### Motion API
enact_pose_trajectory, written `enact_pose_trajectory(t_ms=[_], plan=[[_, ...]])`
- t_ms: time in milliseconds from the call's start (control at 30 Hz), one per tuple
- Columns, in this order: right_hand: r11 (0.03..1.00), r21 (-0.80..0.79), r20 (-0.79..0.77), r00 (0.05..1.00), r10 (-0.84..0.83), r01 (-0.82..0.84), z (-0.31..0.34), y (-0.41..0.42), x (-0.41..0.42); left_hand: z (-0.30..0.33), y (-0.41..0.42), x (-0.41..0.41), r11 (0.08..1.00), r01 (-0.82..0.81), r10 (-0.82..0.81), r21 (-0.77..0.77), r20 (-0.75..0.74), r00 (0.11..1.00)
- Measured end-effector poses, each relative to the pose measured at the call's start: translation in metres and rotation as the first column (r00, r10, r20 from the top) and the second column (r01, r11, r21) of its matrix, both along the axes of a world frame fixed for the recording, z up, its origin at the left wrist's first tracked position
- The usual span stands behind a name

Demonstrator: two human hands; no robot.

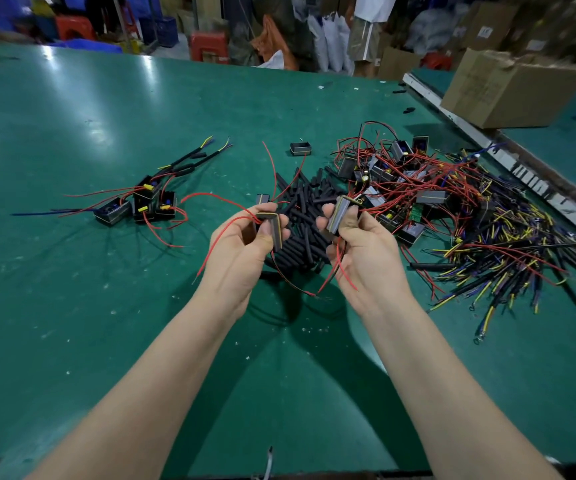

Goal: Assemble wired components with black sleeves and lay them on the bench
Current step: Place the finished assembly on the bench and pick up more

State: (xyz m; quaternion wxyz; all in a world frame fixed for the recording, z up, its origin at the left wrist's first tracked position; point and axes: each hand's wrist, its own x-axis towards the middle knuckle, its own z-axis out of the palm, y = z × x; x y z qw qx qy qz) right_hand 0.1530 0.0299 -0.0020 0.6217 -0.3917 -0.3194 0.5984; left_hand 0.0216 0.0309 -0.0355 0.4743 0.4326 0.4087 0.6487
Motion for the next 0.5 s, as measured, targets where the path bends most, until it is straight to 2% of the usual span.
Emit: enact_pose_trajectory(t_ms=[167,267,333,433,500], plan=[[1.0,-0.025,-0.002,1.0,0.001,-0.002,-0.002,0.001,0.0,0.001,-0.001,0.001,1.0,0.018,-0.017,-0.019,0.038,0.999],[0.992,-0.125,0.008,1.0,-0.007,0.007,-0.005,0.004,0.004,0.004,-0.001,0.0,0.997,0.05,-0.044,-0.052,0.115,0.992],[0.98,-0.199,-0.05,0.999,-0.022,0.011,-0.005,0.006,0.007,0.006,-0.001,0.0,0.994,0.067,-0.052,-0.081,0.182,0.982],[0.98,-0.201,-0.206,0.977,-0.059,0.017,-0.002,0.012,0.015,0.01,-0.002,-0.002,0.991,0.072,-0.049,-0.109,0.209,0.977],[0.98,-0.183,-0.173,0.978,-0.114,0.082,0.0,0.015,0.025,0.013,-0.004,-0.005,0.987,0.108,-0.072,-0.119,0.273,0.959]])
